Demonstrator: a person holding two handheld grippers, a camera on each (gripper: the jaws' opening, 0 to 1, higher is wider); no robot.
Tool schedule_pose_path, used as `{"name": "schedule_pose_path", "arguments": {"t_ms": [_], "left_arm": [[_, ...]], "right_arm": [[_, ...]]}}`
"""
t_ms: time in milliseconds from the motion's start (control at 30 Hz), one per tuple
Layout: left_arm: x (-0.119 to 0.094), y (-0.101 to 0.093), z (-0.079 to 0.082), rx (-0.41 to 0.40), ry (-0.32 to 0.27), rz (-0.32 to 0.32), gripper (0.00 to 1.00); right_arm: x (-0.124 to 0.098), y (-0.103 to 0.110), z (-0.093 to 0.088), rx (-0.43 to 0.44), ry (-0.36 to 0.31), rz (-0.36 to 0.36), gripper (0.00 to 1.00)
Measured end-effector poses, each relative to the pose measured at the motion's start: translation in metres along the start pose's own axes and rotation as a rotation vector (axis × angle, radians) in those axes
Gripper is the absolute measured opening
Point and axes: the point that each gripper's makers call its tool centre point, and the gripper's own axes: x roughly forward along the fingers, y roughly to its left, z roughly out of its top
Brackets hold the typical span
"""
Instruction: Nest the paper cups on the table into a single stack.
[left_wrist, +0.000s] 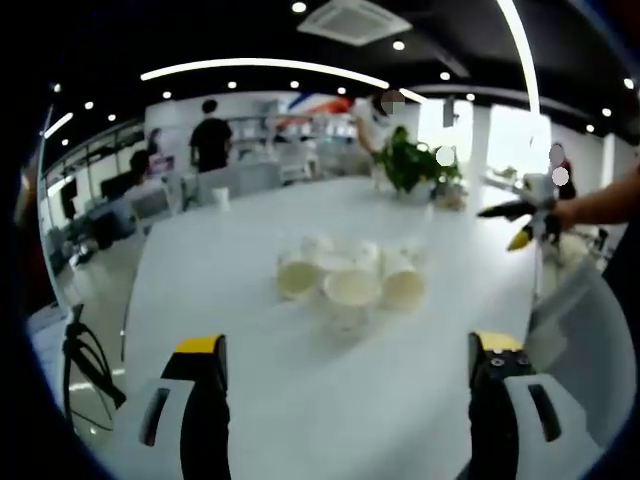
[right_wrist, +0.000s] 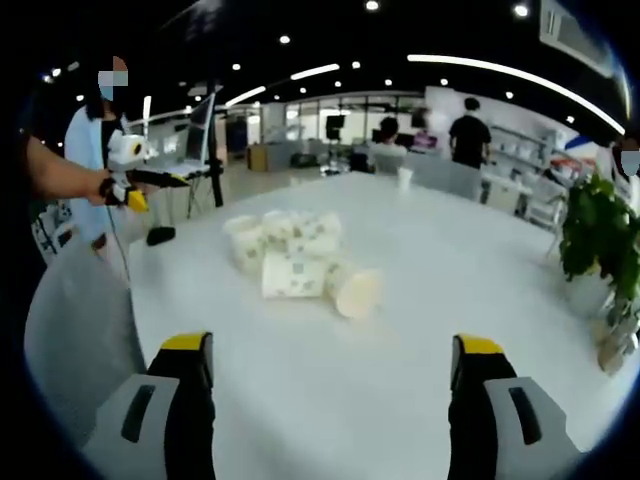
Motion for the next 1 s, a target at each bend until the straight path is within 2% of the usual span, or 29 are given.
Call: {"name": "schedule_pose_path", "arguments": {"t_ms": [767, 1000], "left_arm": [[-0.004, 0.002, -0.003, -0.011, -0.003, 0.026, 0.98], [-0.003, 0.001, -0.004, -0.013, 0.001, 0.025, 0.98]], "right_arm": [[0.012, 0.006, 0.005, -0.026, 0.004, 0.028, 0.97], [0.013, 0.005, 0.002, -0.023, 0.008, 0.030, 0.97]]}}
